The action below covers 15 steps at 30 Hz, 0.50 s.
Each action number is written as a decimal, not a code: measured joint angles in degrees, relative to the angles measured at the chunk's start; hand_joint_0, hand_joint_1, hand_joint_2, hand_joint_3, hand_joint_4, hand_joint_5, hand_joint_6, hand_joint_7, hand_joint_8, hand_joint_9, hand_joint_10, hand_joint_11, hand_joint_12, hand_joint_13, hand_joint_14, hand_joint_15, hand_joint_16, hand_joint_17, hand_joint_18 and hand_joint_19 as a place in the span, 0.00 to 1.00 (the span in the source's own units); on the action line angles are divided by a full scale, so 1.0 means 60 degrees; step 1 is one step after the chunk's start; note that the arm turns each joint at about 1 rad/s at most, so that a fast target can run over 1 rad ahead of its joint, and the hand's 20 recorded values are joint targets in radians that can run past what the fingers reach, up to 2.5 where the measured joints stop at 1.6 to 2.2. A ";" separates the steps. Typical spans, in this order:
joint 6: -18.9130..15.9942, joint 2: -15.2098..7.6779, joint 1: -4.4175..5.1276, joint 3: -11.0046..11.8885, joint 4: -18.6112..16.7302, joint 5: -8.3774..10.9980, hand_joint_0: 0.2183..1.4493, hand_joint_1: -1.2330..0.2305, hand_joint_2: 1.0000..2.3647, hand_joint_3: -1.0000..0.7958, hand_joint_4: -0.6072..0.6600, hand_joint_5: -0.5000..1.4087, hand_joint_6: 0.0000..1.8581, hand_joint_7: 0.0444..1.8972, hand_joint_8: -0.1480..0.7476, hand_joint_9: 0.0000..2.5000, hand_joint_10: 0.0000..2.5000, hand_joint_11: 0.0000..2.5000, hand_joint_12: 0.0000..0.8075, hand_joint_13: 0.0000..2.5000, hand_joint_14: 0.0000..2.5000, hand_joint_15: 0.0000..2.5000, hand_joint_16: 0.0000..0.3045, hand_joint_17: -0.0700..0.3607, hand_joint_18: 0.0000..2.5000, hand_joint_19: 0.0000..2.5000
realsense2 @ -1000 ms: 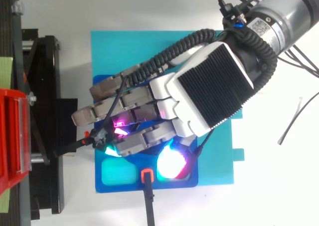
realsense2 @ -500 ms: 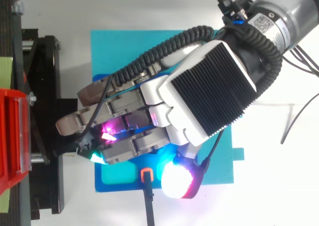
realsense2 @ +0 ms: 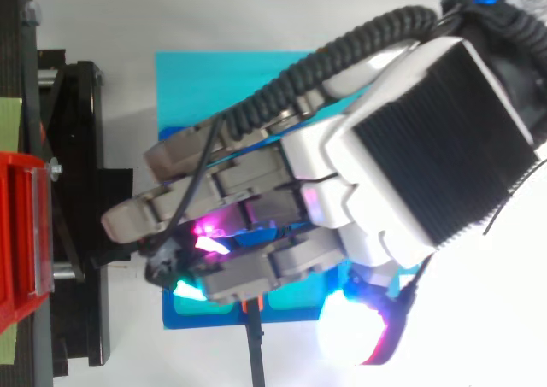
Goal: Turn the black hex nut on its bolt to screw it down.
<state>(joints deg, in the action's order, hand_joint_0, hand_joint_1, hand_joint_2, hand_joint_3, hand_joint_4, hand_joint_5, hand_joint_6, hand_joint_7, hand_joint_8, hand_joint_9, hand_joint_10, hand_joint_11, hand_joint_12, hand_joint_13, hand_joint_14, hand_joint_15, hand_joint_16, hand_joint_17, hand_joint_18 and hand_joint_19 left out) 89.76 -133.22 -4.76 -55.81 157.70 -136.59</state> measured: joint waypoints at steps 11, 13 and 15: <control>0.0263 0.1499 -0.0196 -0.2205 -0.0401 0.0498 0.20 0.63 0.00 0.28 0.75 0.19 0.27 0.52 0.53 0.35 0.00 0.11 0.48 0.19 0.00 0.00 0.19 0.47 0.24 0.14; 0.0258 0.1827 -0.0246 -0.2634 -0.0626 0.0620 0.20 0.63 0.00 0.28 0.75 0.19 0.27 0.52 0.53 0.35 0.00 0.11 0.48 0.19 0.00 0.00 0.19 0.46 0.24 0.14; 0.0251 0.2171 -0.0296 -0.3141 -0.0789 0.0752 0.20 0.63 0.00 0.28 0.76 0.20 0.27 0.52 0.53 0.35 0.00 0.11 0.48 0.19 0.00 0.00 0.19 0.46 0.24 0.14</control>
<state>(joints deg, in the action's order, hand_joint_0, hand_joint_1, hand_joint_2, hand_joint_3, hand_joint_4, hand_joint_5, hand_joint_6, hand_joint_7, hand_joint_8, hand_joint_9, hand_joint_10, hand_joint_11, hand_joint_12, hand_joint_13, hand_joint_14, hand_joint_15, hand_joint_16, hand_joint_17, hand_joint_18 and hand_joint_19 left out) 91.26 -120.19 -6.54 -74.65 152.97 -132.07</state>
